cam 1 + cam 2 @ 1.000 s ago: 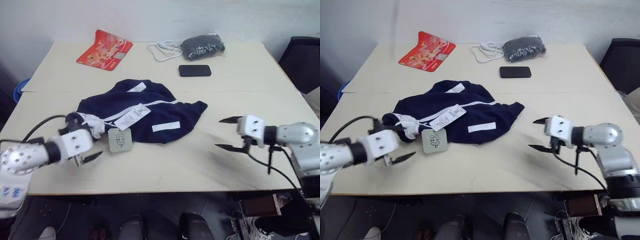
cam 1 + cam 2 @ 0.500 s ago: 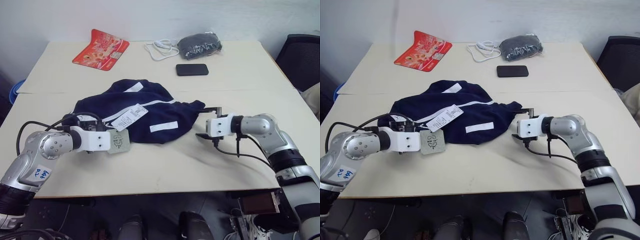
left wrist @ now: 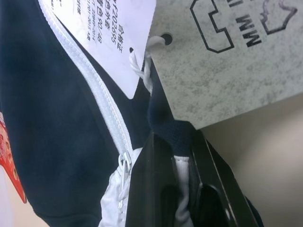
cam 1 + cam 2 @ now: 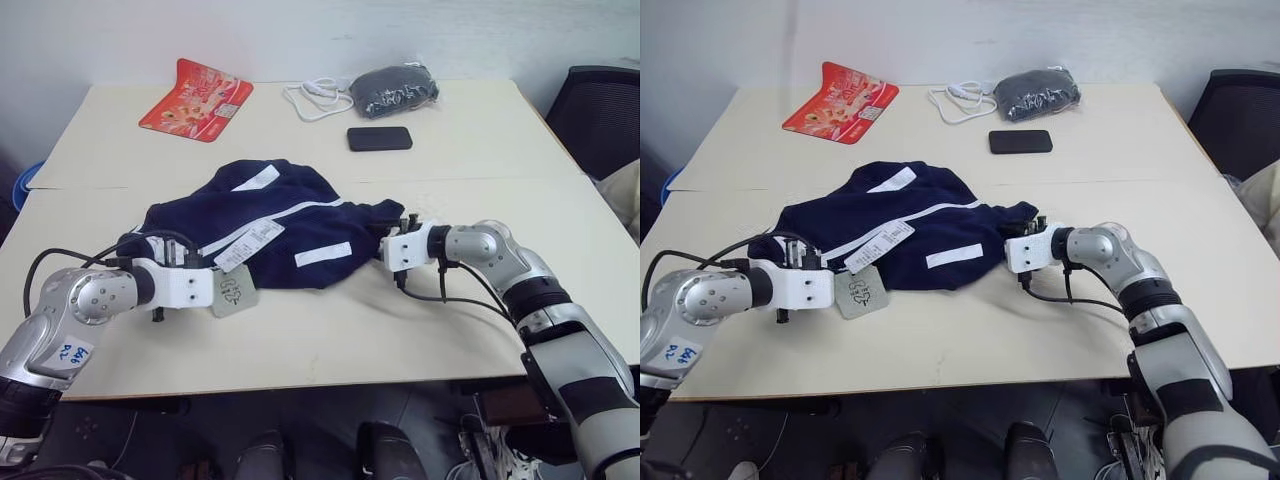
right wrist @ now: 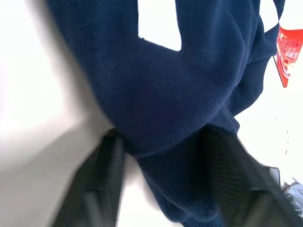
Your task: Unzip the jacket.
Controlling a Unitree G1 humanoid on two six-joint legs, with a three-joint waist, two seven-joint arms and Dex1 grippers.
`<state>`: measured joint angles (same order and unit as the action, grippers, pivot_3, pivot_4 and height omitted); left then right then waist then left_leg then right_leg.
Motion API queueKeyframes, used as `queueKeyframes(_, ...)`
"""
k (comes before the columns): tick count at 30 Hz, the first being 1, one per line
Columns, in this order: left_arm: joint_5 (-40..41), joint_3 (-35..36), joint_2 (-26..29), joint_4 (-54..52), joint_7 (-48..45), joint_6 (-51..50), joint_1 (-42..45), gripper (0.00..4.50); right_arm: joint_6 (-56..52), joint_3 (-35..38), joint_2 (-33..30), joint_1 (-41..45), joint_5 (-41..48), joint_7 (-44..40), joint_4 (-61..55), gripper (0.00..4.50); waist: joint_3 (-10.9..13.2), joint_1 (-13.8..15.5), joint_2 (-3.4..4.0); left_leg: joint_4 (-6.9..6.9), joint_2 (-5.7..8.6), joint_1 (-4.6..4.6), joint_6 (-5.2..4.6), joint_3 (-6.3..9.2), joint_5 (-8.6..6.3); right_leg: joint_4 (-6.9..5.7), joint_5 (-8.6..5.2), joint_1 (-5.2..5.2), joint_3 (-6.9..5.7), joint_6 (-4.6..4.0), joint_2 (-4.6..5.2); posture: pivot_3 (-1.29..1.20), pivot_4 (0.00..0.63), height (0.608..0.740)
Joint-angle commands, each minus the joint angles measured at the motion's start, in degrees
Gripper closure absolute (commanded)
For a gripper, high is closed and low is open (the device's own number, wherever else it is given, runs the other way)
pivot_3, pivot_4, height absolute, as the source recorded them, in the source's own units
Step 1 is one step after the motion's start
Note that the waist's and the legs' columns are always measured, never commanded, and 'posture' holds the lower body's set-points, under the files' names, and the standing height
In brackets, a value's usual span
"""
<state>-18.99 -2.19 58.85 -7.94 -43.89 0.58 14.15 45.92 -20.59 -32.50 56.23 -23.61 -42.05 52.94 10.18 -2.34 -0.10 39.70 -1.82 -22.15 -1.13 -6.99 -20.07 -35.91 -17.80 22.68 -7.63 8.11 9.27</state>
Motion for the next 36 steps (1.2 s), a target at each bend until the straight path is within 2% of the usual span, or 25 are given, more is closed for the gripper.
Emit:
queueKeyframes(1, -0.2, 2.6, 2.3, 1.0, -0.2, 1.4, -1.4, 4.5, 2.6, 0.1, -2.1, 2.5, 0.2, -0.5, 1.7, 3.48, 0.0, -0.2, 0.01, 0.0, 0.0, 0.0, 0.0, 0.0, 0.0, 0.0, 0.0, 0.0, 0.0, 0.0, 0.0, 0.0, 0.15, 0.74)
queueKeyframes(2, 0.4, 3.2, 3.0, 1.4, -0.4, 2.9, -2.2, 4.5, 3.1, 0.0, -3.2, 3.0, 0.2, -1.4, 2.3, 3.69, 0.0, -0.4, 0.01, -0.01, 0.0, 0.0, 0.0, 0.0, 0.0, 0.0, 0.0, 0.0, 0.0, 0.0, 0.0, 0.0, 0.15, 0.74)
queueKeyframes(4, 2.0, 4.3, 4.8, 2.3, -1.4, 7.3, -4.4, 4.5, 3.4, 0.1, -5.7, 3.5, 1.4, -5.3, 3.2, 4.39, 0.0, -0.8, 0.02, -0.05, 0.01, 0.0, 0.0, 0.07, 0.0, 0.01, 0.0, 0.01, 0.0, 0.0, 0.0, 0.0, 0.15, 0.74)
queueKeyframes(5, 2.5, 4.8, 5.7, 2.9, -1.5, 9.6, -5.4, 4.5, 3.3, 0.3, -6.8, 3.5, 2.5, -7.7, 3.3, 4.48, 0.0, -0.8, 0.02, -0.07, 0.01, 0.0, 0.0, 0.08, 0.0, 0.02, -0.01, 0.01, 0.0, -0.01, 0.01, 0.0, 0.15, 0.74)
queueKeyframes(10, 3.1, 5.5, 10.0, 12.2, 1.5, 29.4, -7.4, 4.5, 0.1, 2.3, -14.4, -0.2, 13.1, -26.5, -1.4, 4.48, 0.0, -0.6, 0.02, -0.07, 0.0, 0.02, -0.01, 0.14, 0.0, 0.05, 0.0, 0.0, -0.01, -0.01, 0.06, 0.0, 0.15, 0.74)
queueKeyframes(12, 4.2, 4.8, 9.4, 15.7, 3.1, 35.7, -4.8, 4.5, -5.3, 3.4, -18.0, -4.8, 21.1, -35.9, -8.7, 4.48, 0.0, -0.1, 0.02, -0.06, 0.02, 0.02, -0.02, 0.14, 0.0, 0.05, 0.0, -0.05, -0.06, -0.01, 0.09, 0.0, 0.15, 0.74)
queueKeyframes(14, 4.4, 2.7, 8.6, 17.9, 3.5, 41.5, -1.2, 4.5, -14.1, 4.7, -22.8, -12.3, 30.2, -43.7, -20.7, 4.48, 0.0, 0.9, 0.02, 0.02, 0.01, 0.01, -0.06, 0.14, -0.01, 0.03, 0.0, -0.07, -0.07, -0.01, 0.13, 0.0, 0.15, 0.74)
queueKeyframes(16, 4.9, 0.6, 7.4, 19.6, 3.4, 44.8, 2.0, 4.5, -22.8, 6.5, -27.0, -19.6, 36.7, -46.5, -32.2, 4.48, 0.0, 1.7, 0.04, 0.08, 0.03, -0.01, -0.1, 0.14, -0.03, 0.02, 0.0, -0.14, -0.15, -0.01, 0.18, 0.0, 0.15, 0.74)
queueKeyframes(18, 2.6, -2.2, 6.4, 22.0, 4.0, 50.1, 5.5, 4.5, -31.5, 9.1, -32.4, -29.4, 42.4, -46.2, -45.3, 4.48, 0.0, 2.3, 0.07, 0.16, 0.09, -0.02, -0.16, 0.14, -0.07, 0.01, 0.0, -0.15, -0.13, 0.0, 0.19, 0.0, 0.15, 0.74)
queueKeyframes(21, 0.5, -5.9, 5.6, 25.5, 3.9, 57.4, 8.8, 4.5, -38.1, 14.8, -38.8, -44.2, 47.1, -44.0, -59.3, 4.48, 0.0, 2.7, 0.07, 0.27, 0.14, -0.04, -0.17, 0.09, -0.08, -0.03, 0.01, -0.18, -0.17, 0.01, 0.18, 0.0, 0.15, 0.74)
queueKeyframes(25, -3.7, -10.6, 4.6, 30.4, 4.8, 65.7, 11.0, 4.5, -43.9, 21.3, -39.2, -56.6, 47.1, -36.8, -70.1, 4.48, 0.0, 2.3, 0.01, 0.31, 0.13, 0.01, -0.17, 0.07, -0.08, -0.03, 0.02, -0.22, -0.15, 0.03, 0.15, 0.0, 0.15, 0.74)
queueKeyframes(27, -5.5, -12.0, 4.3, 32.3, 5.4, 68.0, 11.2, 4.5, -44.5, 22.3, -37.0, -58.9, 43.5, -31.9, -72.3, 4.48, 0.0, 2.1, 0.0, 0.28, 0.11, 0.05, -0.16, 0.07, -0.08, -0.04, 0.02, -0.18, -0.09, 0.03, 0.13, 0.0, 0.15, 0.74)
queueKeyframes(30, -2.5, -13.0, 3.7, 32.2, 4.9, 65.8, 9.0, 4.5, -42.8, 21.1, -31.9, -57.8, 34.6, -22.6, -71.0, 4.48, 0.0, 2.2, -0.05, 0.27, 0.07, 0.06, -0.14, 0.06, -0.09, -0.04, 0.02, -0.17, -0.08, 0.03, 0.08, 0.0, 0.15, 0.74)
queueKeyframes(33, -0.7, -12.4, 4.0, 30.0, 4.7, 63.1, 6.4, 4.5, -41.0, 21.2, -30.3, -58.6, 31.2, -21.1, -69.8, 4.48, 0.0, 2.3, -0.04, 0.28, 0.09, 0.06, -0.14, 0.05, -0.09, -0.05, 0.02, -0.16, -0.02, 0.03, 0.1, 0.0, 0.15, 0.74)
queueKeyframes(36, 0.8, -10.5, 3.8, 28.2, 5.2, 58.6, 4.1, 4.5, -40.4, 21.9, -30.6, -60.1, 31.8, -22.4, -70.1, 4.48, 0.0, 2.3, -0.04, 0.28, 0.09, 0.07, -0.14, 0.05, -0.09, -0.04, 0.02, -0.18, -0.04, 0.03, 0.09, 0.0, 0.15, 0.74)
